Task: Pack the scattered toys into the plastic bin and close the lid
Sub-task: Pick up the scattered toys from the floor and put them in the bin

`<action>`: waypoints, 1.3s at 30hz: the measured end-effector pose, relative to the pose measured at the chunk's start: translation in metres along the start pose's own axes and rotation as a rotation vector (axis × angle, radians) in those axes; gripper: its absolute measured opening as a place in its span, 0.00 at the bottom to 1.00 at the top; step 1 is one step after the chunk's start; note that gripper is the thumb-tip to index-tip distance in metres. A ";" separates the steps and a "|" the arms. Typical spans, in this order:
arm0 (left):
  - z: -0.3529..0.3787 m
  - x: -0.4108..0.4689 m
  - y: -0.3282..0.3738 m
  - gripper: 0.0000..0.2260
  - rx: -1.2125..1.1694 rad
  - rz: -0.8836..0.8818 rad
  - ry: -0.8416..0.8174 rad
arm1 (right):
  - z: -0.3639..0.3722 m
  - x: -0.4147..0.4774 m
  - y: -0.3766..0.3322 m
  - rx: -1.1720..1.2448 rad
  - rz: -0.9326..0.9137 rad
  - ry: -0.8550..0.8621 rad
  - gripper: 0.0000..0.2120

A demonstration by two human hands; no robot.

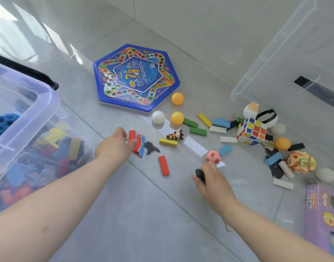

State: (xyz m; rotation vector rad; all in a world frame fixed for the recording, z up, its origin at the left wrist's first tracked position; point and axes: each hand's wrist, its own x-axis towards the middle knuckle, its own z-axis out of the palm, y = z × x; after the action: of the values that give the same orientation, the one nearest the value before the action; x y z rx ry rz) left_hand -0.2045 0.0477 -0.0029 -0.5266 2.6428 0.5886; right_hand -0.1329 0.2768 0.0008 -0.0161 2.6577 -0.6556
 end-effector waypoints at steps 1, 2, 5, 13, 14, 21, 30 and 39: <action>0.002 0.002 0.002 0.20 0.013 -0.016 -0.020 | -0.008 0.002 0.003 0.022 -0.003 0.076 0.07; 0.003 0.005 0.003 0.22 0.026 -0.034 -0.046 | -0.015 0.006 0.006 0.033 0.001 0.144 0.04; 0.009 0.011 0.005 0.25 0.061 -0.059 -0.089 | -0.026 0.020 0.019 -0.072 0.070 0.186 0.12; 0.013 0.015 0.015 0.26 0.144 -0.071 -0.113 | -0.022 0.046 0.013 -0.103 0.084 -0.043 0.12; 0.013 0.016 0.016 0.24 0.138 -0.071 -0.126 | -0.019 0.047 0.011 -0.160 0.066 -0.055 0.12; 0.017 -0.003 0.015 0.11 0.174 0.009 -0.177 | -0.014 0.036 0.010 -0.228 0.036 -0.026 0.13; -0.066 -0.065 0.031 0.11 0.164 0.448 0.054 | -0.048 0.028 -0.052 0.288 -0.156 0.197 0.03; -0.222 -0.119 -0.067 0.10 0.027 0.457 0.873 | -0.079 0.021 -0.245 0.634 -0.635 0.260 0.05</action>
State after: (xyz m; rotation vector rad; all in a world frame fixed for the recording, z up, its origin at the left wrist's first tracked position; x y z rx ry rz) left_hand -0.1356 -0.0798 0.2140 -0.1692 3.6476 0.5184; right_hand -0.2032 0.0910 0.1664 -0.6494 2.5322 -1.7784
